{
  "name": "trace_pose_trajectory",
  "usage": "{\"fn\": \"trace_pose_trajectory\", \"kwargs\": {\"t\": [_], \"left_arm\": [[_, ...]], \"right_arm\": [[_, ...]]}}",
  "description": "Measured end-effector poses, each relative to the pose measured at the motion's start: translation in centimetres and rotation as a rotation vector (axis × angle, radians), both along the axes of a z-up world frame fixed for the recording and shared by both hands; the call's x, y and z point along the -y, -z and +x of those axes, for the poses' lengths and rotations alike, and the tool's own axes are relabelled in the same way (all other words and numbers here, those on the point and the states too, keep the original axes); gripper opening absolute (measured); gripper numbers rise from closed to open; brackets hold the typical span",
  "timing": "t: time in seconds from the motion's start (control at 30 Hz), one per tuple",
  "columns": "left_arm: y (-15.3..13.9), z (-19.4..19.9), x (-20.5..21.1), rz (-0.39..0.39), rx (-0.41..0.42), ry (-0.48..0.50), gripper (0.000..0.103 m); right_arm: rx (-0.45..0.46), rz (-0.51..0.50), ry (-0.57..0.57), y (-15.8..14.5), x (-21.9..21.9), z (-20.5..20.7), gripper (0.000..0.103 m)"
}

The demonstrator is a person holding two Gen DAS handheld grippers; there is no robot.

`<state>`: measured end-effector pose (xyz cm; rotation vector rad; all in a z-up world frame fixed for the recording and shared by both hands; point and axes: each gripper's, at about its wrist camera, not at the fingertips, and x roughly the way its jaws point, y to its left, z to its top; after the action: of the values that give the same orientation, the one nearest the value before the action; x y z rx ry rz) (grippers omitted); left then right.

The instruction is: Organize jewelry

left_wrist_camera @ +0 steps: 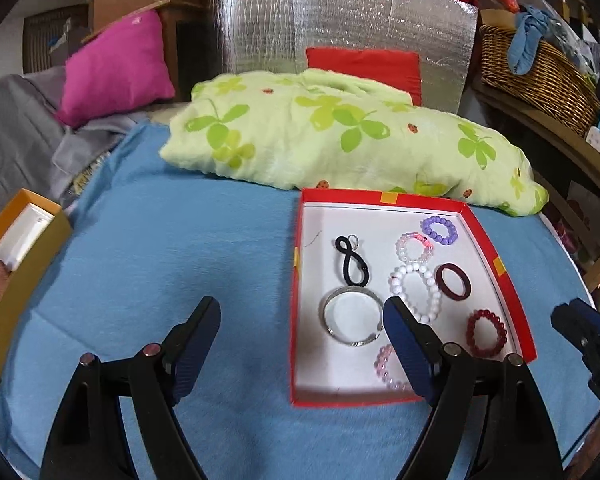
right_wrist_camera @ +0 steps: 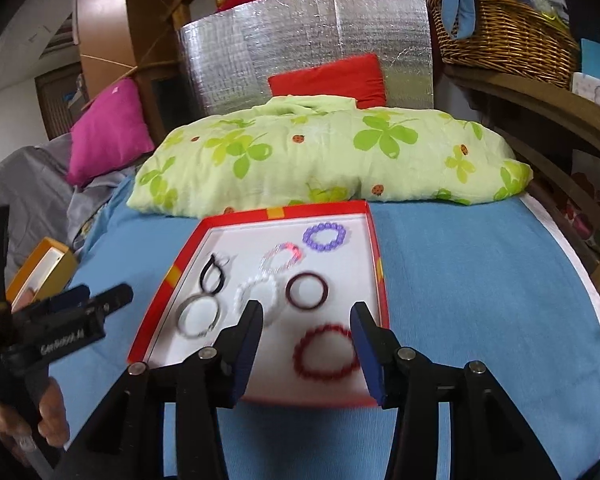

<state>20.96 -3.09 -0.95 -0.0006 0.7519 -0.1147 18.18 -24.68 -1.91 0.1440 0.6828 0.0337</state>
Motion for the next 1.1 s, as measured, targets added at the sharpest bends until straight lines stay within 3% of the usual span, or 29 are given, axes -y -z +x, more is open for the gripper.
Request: {"fn": "trace_pose_trajectory", "kwargs": {"t": [0.5, 0.87, 1.1], "left_arm": [[-0.6, -9.8, -2.1, 0.049, 0.072, 0.031, 0.084], [1.6, -8.5, -2.9, 0.052, 0.002, 0.026, 0.085], [1.7, -8.3, -2.2, 0.051, -0.004, 0.044, 0.085]], "right_arm": [[0.040, -0.095, -0.011, 0.3, -2.5, -10.7, 0.053], [0.011, -0.047, 0.003, 1.2, -2.4, -10.2, 0.057], [-0.005, -0.072, 0.010, 1.5, -2.9, -9.7, 0.057]]}}
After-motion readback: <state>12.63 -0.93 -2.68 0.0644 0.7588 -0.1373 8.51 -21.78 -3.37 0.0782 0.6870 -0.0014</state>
